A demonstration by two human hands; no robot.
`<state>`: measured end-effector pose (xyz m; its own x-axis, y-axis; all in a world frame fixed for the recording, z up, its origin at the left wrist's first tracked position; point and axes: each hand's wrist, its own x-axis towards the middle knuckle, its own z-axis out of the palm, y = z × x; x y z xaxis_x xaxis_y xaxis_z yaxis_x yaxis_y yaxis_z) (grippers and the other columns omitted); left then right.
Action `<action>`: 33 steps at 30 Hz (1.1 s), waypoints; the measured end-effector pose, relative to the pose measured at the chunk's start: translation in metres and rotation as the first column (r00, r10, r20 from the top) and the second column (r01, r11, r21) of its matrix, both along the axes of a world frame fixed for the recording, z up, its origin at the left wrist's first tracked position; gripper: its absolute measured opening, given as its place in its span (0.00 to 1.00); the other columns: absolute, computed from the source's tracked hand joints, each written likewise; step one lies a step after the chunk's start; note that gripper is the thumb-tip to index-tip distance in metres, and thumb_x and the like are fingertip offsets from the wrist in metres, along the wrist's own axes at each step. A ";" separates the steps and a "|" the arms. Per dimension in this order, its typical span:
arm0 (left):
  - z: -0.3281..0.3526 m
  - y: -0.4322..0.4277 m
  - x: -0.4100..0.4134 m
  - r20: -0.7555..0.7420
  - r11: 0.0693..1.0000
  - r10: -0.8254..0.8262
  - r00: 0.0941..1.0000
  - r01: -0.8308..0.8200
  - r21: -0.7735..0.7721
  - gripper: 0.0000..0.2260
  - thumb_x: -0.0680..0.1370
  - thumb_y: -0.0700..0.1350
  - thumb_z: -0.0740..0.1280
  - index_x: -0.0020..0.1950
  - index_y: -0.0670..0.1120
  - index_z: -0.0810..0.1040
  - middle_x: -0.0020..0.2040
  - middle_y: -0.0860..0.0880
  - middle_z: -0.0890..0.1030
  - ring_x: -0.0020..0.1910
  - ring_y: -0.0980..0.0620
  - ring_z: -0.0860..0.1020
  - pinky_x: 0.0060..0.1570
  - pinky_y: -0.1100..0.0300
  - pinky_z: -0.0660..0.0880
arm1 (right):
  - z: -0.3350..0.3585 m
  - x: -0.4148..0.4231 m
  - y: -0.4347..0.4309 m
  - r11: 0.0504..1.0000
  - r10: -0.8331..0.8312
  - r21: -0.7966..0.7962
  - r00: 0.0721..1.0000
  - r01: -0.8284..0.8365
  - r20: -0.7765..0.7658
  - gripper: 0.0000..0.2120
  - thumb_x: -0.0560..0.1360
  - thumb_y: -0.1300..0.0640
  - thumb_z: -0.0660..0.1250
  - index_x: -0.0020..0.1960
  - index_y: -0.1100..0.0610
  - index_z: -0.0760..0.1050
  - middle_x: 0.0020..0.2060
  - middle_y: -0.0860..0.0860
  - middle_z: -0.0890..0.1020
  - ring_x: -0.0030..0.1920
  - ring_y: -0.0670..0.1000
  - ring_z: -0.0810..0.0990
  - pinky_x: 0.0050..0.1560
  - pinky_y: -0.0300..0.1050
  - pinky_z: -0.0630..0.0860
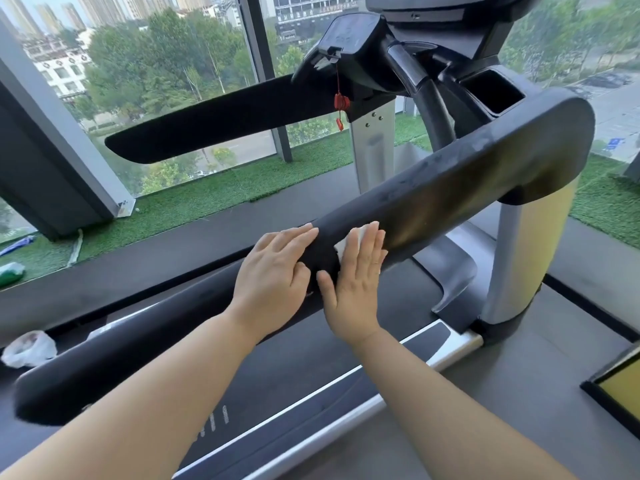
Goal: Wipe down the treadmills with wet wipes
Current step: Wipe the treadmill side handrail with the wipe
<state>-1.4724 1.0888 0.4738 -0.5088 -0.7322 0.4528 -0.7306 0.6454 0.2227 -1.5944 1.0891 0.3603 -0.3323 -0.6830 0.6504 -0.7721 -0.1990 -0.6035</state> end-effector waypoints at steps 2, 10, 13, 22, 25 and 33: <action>0.003 -0.002 0.006 0.000 1.000 -0.017 1.000 0.017 0.015 0.24 0.73 0.43 0.53 0.69 0.46 0.72 0.67 0.52 0.75 0.65 0.53 0.68 0.62 0.75 0.51 | -0.013 0.009 0.006 0.999 0.023 -0.033 0.991 -0.028 -0.135 0.32 0.81 0.39 0.44 0.77 0.53 0.35 0.76 0.51 0.34 0.76 0.56 0.36 0.75 0.53 0.37; -0.008 0.000 0.035 0.084 0.982 0.001 0.996 0.015 -0.187 0.18 0.76 0.43 0.55 0.60 0.42 0.79 0.56 0.49 0.80 0.52 0.49 0.71 0.56 0.58 0.67 | -0.001 0.000 0.000 0.999 -0.034 0.005 0.995 0.034 0.089 0.31 0.81 0.39 0.43 0.77 0.54 0.40 0.75 0.56 0.41 0.76 0.52 0.33 0.75 0.51 0.36; -0.012 -0.001 0.033 0.021 0.981 0.012 1.000 -0.008 -0.192 0.17 0.76 0.43 0.56 0.58 0.44 0.80 0.55 0.50 0.80 0.49 0.50 0.71 0.55 0.60 0.67 | -0.003 0.035 0.004 1.000 -0.006 0.000 0.999 0.006 0.041 0.33 0.81 0.38 0.44 0.77 0.55 0.38 0.75 0.57 0.37 0.75 0.56 0.33 0.74 0.54 0.36; -0.016 -0.003 0.033 -0.013 0.973 0.000 1.000 -0.003 -0.229 0.17 0.76 0.43 0.56 0.58 0.44 0.80 0.54 0.51 0.80 0.47 0.50 0.70 0.53 0.60 0.68 | 0.000 -0.014 -0.005 0.998 -0.069 0.001 0.990 0.069 0.122 0.31 0.81 0.40 0.43 0.77 0.56 0.42 0.75 0.59 0.41 0.75 0.50 0.34 0.74 0.44 0.33; -0.018 -0.003 0.032 -0.017 0.973 0.002 1.000 -0.006 -0.233 0.17 0.76 0.42 0.56 0.58 0.44 0.80 0.54 0.51 0.80 0.47 0.49 0.71 0.53 0.59 0.69 | 0.006 0.011 -0.002 0.997 -0.076 0.023 0.974 0.072 0.215 0.33 0.81 0.41 0.45 0.77 0.59 0.40 0.74 0.57 0.38 0.75 0.54 0.35 0.73 0.44 0.31; -0.020 -0.005 0.032 -0.023 0.967 -0.001 1.000 -0.005 -0.254 0.17 0.75 0.42 0.56 0.58 0.45 0.80 0.54 0.50 0.80 0.47 0.49 0.70 0.50 0.56 0.72 | -0.018 0.013 0.006 0.998 -0.001 -0.068 0.993 -0.008 -0.120 0.29 0.82 0.39 0.41 0.78 0.50 0.37 0.77 0.53 0.39 0.76 0.51 0.35 0.74 0.50 0.37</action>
